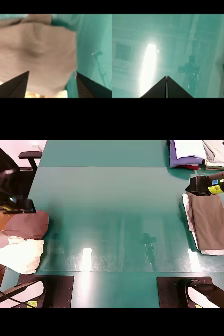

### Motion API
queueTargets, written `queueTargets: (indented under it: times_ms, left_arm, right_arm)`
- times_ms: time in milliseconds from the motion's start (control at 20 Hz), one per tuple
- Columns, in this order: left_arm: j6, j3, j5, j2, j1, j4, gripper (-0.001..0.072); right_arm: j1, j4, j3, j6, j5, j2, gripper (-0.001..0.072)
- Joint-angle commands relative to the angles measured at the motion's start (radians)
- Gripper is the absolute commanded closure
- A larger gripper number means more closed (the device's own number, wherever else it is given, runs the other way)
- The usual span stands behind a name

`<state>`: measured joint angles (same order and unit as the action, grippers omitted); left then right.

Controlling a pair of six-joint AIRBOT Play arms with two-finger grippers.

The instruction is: Fold the shirts.

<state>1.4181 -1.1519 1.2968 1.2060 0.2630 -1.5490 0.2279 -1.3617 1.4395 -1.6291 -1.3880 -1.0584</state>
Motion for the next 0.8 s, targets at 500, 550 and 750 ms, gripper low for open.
queueTargets:
  times_ms: [500, 550, 750]
  left_arm:
    - [0.023, -0.034, -0.045, -0.124, 0.003, -0.006, 0.0686]
    - [0.023, -0.113, -0.039, -0.174, -0.016, -0.002, 0.0687]
    - [0.023, -0.415, 0.023, -0.296, -0.18, 0.011, 0.0687]
  right_arm:
    - [0.001, 0.001, 0.001, 0.0, 0.113, 0.055, 0.0691]
    - [0.001, 0.001, 0.001, -0.001, 0.151, 0.079, 0.0691]
    - [0.001, 0.007, 0.014, -0.015, 0.243, 0.161, 0.0691]
